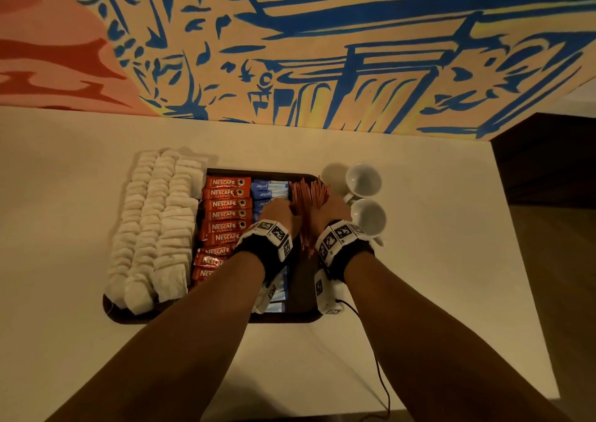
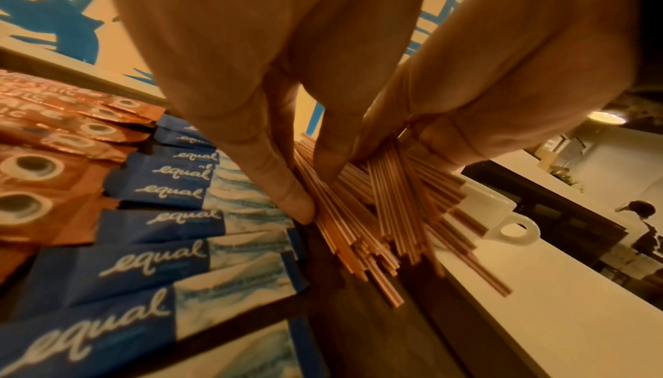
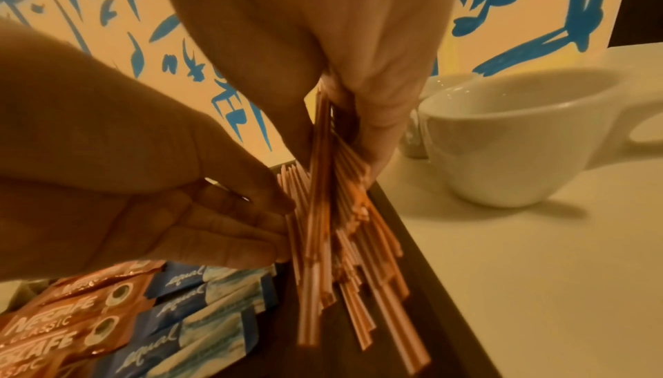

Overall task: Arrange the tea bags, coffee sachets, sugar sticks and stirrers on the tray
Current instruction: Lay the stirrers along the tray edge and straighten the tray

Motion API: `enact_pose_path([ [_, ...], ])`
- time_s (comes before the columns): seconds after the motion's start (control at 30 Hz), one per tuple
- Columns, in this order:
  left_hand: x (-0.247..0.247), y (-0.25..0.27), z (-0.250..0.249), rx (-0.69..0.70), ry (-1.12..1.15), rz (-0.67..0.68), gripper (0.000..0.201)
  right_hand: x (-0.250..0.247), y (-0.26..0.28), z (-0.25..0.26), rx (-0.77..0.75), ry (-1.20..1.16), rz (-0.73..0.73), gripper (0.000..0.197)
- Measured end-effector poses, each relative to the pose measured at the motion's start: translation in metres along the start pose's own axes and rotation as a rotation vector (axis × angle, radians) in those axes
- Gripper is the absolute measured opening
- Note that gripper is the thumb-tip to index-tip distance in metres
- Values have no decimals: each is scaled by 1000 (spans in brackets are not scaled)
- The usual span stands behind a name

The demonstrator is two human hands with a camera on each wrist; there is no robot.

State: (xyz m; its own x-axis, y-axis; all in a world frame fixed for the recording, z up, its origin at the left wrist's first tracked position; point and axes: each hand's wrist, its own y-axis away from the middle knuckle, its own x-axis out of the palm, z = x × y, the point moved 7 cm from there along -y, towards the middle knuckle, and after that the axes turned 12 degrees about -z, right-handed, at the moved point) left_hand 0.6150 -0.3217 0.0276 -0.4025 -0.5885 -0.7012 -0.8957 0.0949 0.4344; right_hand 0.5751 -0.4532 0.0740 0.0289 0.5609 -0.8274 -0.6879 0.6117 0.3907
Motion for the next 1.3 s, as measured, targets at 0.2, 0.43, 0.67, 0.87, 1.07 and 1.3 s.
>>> enact_pose_path([
  [0.2, 0, 2, -3, -1, 35, 17, 13, -8, 10, -4, -9, -82, -20, 16],
  [0.43, 1, 4, -2, 37, -6, 30, 16, 12, 59, -50, 137, -145, 56, 41],
  [0.67, 0, 4, 1, 49, -40, 29, 19, 20, 68, -48, 161, -129, 19, 34],
  [0.87, 5, 13, 2, 105, -85, 28, 19, 16, 67, -43, 124, -116, 12, 35],
  [1.07, -1, 21, 4, 95, -40, -1, 28, 9, 71, -40, 48, -109, -11, 37],
  [1.3, -11, 36, 11, 65, 102, -83, 47, 12, 81, -42, -33, -49, -28, 39],
])
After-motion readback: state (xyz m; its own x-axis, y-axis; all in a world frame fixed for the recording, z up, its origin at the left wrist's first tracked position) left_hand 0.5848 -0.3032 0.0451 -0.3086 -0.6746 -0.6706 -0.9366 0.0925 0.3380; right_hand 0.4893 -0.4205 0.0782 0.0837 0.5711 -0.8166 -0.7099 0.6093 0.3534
